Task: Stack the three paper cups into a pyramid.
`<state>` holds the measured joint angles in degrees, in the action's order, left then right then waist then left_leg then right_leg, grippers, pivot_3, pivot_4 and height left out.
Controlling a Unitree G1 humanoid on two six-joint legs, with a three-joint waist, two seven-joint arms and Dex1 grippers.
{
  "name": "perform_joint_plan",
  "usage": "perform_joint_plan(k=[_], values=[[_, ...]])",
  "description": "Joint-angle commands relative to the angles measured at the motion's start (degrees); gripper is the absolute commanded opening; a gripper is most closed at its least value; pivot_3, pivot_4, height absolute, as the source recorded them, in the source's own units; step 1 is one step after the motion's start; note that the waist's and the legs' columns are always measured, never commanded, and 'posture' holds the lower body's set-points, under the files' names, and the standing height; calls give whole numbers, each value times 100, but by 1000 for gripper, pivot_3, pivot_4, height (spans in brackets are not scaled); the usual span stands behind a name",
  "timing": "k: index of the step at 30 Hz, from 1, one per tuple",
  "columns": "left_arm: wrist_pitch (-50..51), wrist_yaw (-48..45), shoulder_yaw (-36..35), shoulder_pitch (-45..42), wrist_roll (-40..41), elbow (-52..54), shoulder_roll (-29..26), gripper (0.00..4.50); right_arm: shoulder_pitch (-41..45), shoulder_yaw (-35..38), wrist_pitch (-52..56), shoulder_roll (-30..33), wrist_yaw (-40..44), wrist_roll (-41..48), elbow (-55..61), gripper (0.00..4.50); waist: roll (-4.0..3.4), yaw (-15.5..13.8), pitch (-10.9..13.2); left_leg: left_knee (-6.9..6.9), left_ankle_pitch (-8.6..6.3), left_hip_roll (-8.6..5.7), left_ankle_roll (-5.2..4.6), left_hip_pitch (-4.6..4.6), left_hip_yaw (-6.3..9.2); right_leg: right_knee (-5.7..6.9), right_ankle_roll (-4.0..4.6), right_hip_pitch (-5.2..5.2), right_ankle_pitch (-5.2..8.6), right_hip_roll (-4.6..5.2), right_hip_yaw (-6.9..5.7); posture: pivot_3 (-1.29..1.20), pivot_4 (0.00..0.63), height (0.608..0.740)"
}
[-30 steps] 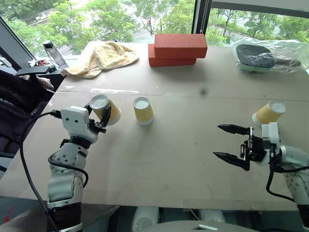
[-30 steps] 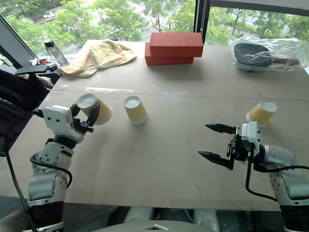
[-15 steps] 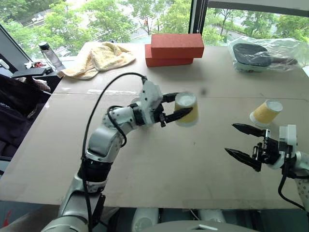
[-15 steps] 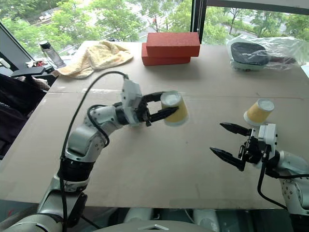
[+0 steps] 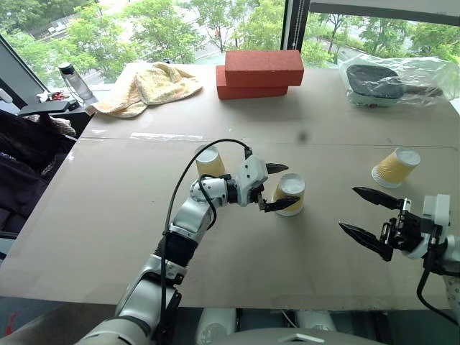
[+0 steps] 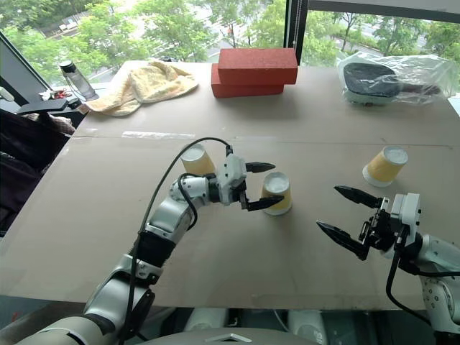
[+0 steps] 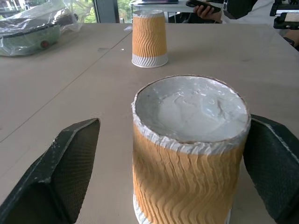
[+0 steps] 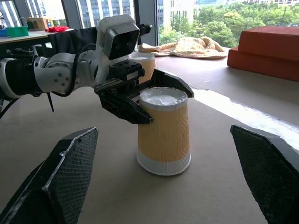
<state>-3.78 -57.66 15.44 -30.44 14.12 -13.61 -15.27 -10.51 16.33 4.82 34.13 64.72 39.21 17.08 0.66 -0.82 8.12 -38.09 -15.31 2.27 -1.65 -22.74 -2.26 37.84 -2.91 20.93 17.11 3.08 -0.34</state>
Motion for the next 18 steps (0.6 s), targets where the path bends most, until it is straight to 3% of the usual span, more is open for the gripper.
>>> perform_joint_plan(k=[1, 9, 14, 18], values=[[102, 228, -443, -36, 416, 1071, 5, 4366, 126, 169, -57, 130, 98, 63, -14, 4500, 0, 4, 3, 0, 0, 2, 0, -1, 1, 0, 0, 0, 0, 0, 0, 0, 150, 730], [1723, 1633, -1650, 7, 1158, 3053, -396, 4366, 494, 3, -66, 175, 348, 30, -371, 4500, -5, 10, 5, -5, 0, 9, 1, -1, 13, 4, 0, -4, 0, 1, 5, 0, 150, 730], [1896, 2427, -2348, 711, 613, 3098, -914, 4366, 699, -80, -91, 140, 470, -11, -548, 4500, -12, 34, 4, -2, 0, 9, 1, 8, 13, 7, 0, -4, 0, -2, 5, 0, 150, 730], [1569, 2604, -2551, 1747, 443, 2836, -853, 4366, 840, -213, -152, 79, 580, -70, -706, 4500, -13, 7, 5, -3, 0, 7, 1, 5, 19, 4, 0, -4, 0, 4, 1, 0, 150, 730]])
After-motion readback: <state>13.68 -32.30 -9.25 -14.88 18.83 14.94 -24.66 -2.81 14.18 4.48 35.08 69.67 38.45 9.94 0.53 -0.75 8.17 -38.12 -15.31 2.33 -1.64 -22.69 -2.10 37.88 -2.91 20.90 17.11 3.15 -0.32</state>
